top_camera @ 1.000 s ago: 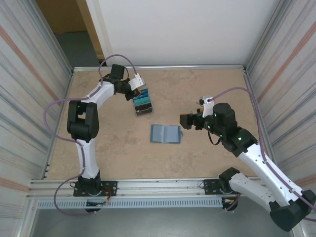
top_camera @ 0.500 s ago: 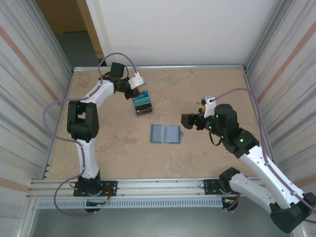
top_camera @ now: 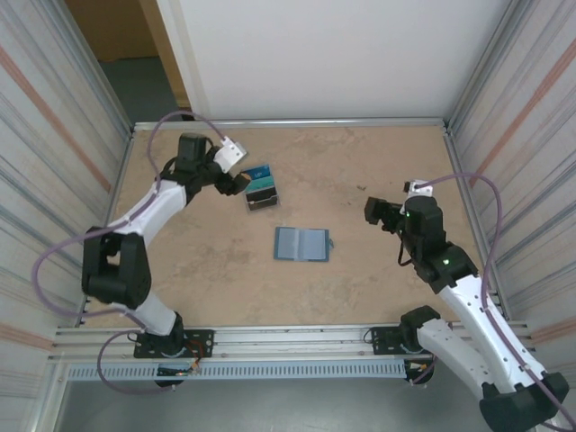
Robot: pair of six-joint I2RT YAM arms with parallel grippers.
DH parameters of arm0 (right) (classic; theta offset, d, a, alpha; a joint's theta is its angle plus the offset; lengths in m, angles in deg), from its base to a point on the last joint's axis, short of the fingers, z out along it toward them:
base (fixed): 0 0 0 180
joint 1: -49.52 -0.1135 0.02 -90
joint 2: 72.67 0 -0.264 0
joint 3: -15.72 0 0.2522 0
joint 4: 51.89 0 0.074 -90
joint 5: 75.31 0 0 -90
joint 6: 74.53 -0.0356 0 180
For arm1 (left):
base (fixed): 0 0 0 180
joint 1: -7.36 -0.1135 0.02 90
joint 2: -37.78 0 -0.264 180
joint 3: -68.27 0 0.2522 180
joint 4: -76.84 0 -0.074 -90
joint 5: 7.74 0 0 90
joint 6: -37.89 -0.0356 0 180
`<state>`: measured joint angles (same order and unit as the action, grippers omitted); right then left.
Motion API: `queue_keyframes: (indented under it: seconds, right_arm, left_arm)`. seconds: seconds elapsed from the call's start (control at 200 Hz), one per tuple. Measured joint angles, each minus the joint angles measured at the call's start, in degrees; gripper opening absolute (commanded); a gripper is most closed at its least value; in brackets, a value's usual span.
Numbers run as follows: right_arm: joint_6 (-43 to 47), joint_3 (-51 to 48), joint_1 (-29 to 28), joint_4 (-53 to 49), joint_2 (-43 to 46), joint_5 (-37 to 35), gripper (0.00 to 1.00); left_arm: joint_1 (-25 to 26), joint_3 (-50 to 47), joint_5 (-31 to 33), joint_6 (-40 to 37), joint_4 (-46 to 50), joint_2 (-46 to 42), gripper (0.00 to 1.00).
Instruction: Take the credit cards out of the card holder
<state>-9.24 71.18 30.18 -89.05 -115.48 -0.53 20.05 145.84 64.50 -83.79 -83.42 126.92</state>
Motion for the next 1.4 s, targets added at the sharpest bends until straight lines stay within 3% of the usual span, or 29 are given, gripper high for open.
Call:
queue_keyframes:
  seconds: [0.09, 0.341, 0.586, 0.952, 1.203, 1.398]
  right_arm:
    - [-0.61, -1.03, 5.01, 0.33, -2.86, 0.44, 0.99]
    - [1.14, -9.92, 7.32, 11.21, -7.89, 0.35, 0.99]
    - [5.95, -12.72, 7.45, 24.59, -15.43, -1.77, 0.99]
    - [12.02, -13.53, 10.86, 40.24, -25.42, -1.9, 0.99]
    - [13.03, -17.49, 17.68, 48.74, -28.94, 5.64, 0.99]
    - [13.35, -22.45, 18.34, 56.48, -29.73, 11.13, 0.99]
  left_arm:
    - [-0.02, -8.41, 5.81, 5.62, -5.4, -5.35, 0.98]
    - [-0.33, -31.32, 21.59, 16.63, -18.25, -20.22, 0.99]
    - [-0.33, -39.54, 29.59, 19.61, -30.42, -20.68, 0.99]
    - [-0.68, -45.24, 31.74, 19.78, -48.33, -11.61, 0.99]
    - [-2.73, -45.18, 29.75, 20.81, -52.92, -7.17, 0.99]
    - [-7.56, -46.14, 25.73, 23.21, -59.12, -2.78, 0.99]
